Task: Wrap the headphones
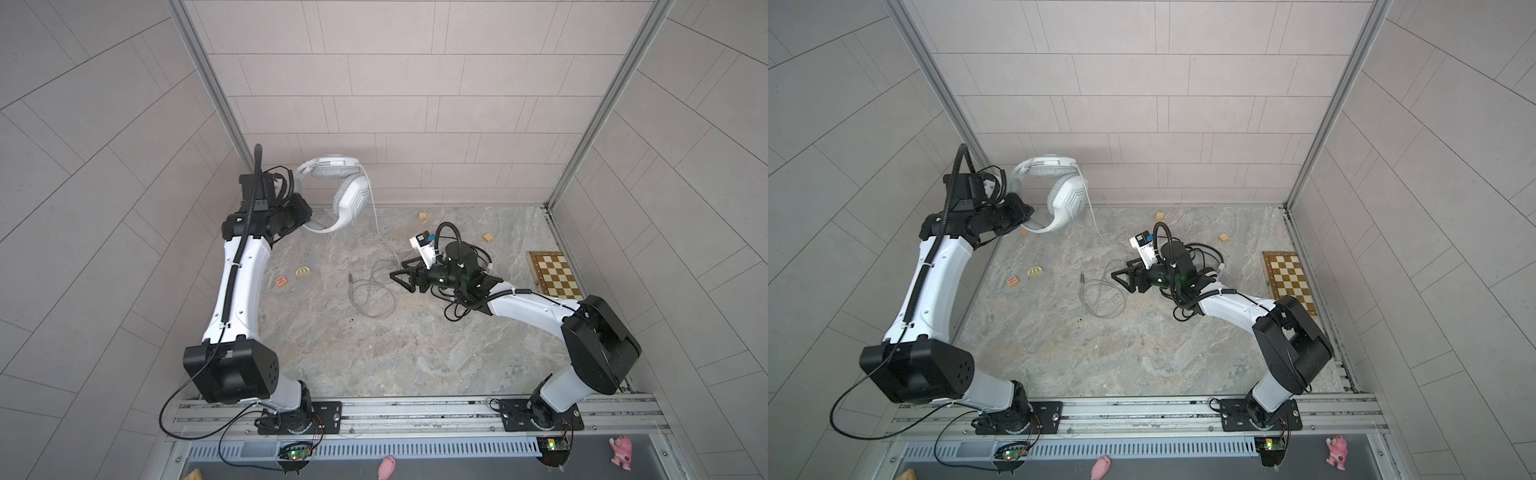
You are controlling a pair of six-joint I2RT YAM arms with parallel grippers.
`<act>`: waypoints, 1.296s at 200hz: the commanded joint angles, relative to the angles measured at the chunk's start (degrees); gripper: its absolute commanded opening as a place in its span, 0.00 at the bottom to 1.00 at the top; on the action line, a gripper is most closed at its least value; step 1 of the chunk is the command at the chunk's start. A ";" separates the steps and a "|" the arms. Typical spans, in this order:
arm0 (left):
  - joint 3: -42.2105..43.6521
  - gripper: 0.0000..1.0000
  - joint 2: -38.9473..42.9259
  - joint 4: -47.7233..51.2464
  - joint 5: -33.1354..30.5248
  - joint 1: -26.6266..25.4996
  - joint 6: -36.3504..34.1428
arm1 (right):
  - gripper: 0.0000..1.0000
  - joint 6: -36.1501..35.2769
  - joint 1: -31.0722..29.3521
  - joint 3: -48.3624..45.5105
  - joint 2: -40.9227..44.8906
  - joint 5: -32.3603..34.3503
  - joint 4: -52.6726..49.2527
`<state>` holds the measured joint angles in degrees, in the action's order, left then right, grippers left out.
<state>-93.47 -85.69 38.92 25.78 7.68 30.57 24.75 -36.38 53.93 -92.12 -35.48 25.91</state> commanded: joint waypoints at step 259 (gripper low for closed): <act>1.86 0.00 1.05 -14.01 3.23 -8.87 18.02 | 0.01 -20.08 -12.04 17.98 11.58 16.31 -33.11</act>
<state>-88.99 -86.41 29.78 24.21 -0.32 45.67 7.97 -49.71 73.41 -78.67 -23.75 -2.22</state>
